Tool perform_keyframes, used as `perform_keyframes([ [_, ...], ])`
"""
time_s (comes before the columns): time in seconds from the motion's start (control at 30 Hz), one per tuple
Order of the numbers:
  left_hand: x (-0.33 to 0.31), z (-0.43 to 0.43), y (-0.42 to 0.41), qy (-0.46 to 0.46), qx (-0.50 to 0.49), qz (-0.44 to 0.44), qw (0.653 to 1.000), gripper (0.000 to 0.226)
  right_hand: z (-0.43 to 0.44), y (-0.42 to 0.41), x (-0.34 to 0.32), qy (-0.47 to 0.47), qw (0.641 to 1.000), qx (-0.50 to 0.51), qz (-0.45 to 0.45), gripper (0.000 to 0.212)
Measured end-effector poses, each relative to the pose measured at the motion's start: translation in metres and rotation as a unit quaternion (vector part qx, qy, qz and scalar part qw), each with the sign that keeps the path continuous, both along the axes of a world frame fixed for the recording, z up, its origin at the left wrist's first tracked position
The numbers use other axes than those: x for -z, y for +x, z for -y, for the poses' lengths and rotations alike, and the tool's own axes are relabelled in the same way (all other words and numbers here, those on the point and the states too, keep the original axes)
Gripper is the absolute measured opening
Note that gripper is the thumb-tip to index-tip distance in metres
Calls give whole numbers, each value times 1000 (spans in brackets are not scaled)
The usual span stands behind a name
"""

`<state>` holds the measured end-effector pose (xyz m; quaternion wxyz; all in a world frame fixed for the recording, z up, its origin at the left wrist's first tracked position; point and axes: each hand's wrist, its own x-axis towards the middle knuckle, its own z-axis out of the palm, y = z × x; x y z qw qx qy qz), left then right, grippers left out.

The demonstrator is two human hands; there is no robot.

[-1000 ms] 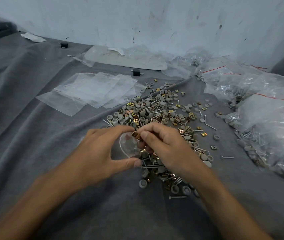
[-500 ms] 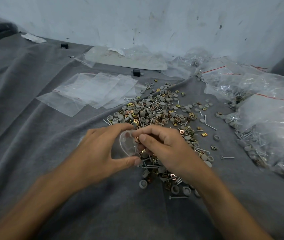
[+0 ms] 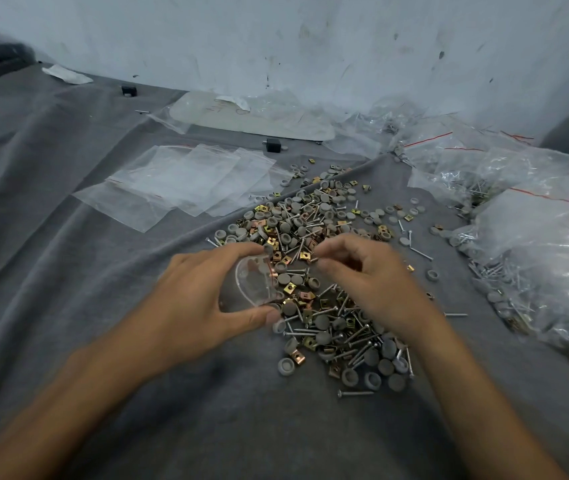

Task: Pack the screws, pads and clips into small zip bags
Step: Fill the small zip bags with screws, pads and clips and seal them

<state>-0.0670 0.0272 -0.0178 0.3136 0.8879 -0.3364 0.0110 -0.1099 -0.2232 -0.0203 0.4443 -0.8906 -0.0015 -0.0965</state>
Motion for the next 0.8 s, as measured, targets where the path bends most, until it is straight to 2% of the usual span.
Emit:
perform_keyframes([
  [0.1, -3, -1, 1, 5, -7, -5, 1000, 87, -2, 2, 6, -140, 988, -30, -54, 7],
  [0.23, -3, -1, 1, 0, -8, -6, 1000, 89, -8, 4, 7, -232, 966, -71, -88, 17],
  [0.33, -2, -2, 1, 0, -8, -9, 1000, 87, -5, 2, 5, -234, 963, -89, -97, 20],
  [0.53, 0, -2, 2, 5, -9, -2, 1000, 85, -5, 2, 6, -222, 965, -89, -110, 3],
  [0.67, 2, -2, 3, 14, -16, -19, 1000, 86, -2, 2, 9, -207, 970, -71, -108, 12],
  [0.8, 2, -3, 3, 14, -15, -15, 1000, 89, 1, 3, 11, -218, 970, -47, -100, 9],
])
